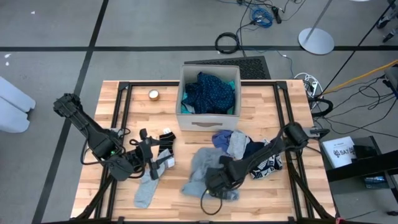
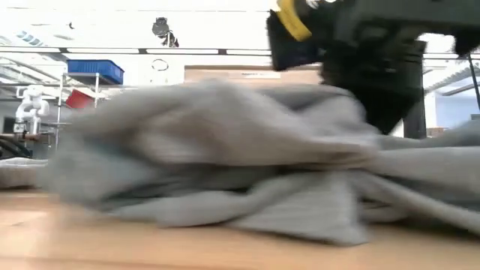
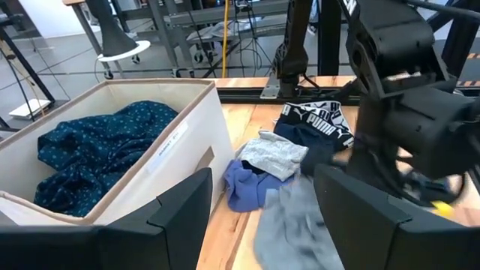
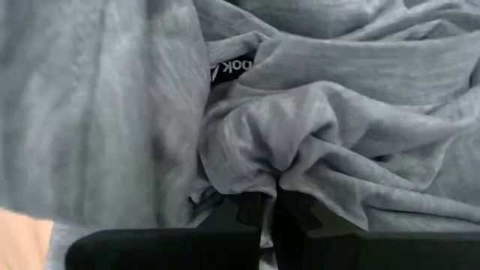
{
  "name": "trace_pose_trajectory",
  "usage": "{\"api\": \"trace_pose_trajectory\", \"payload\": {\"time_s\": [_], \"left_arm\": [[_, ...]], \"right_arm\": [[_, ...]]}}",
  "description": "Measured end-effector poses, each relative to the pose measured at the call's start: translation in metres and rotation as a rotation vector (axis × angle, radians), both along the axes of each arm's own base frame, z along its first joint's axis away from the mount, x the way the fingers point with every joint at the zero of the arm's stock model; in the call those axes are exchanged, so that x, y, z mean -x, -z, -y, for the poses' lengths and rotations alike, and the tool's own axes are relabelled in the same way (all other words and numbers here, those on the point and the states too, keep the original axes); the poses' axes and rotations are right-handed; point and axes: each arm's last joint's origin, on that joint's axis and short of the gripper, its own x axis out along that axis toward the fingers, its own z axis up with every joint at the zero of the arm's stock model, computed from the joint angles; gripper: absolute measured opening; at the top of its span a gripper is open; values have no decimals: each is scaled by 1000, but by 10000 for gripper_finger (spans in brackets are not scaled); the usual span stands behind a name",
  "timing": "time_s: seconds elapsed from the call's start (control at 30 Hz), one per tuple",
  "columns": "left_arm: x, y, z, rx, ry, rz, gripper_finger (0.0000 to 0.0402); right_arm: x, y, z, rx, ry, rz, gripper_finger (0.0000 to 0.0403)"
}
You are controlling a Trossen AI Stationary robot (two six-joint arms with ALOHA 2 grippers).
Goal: Sort clothes
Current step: Put the gray shirt into the laundry organizer
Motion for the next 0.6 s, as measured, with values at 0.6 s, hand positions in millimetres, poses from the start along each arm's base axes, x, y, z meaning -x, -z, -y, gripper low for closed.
{"api": "trace_pose_trajectory", "payload": {"time_s": [0.6], "left_arm": [[0,0,0,2,7,-3,244]], "right_arm": [[28,-31,13,91,72,-121,2]]}}
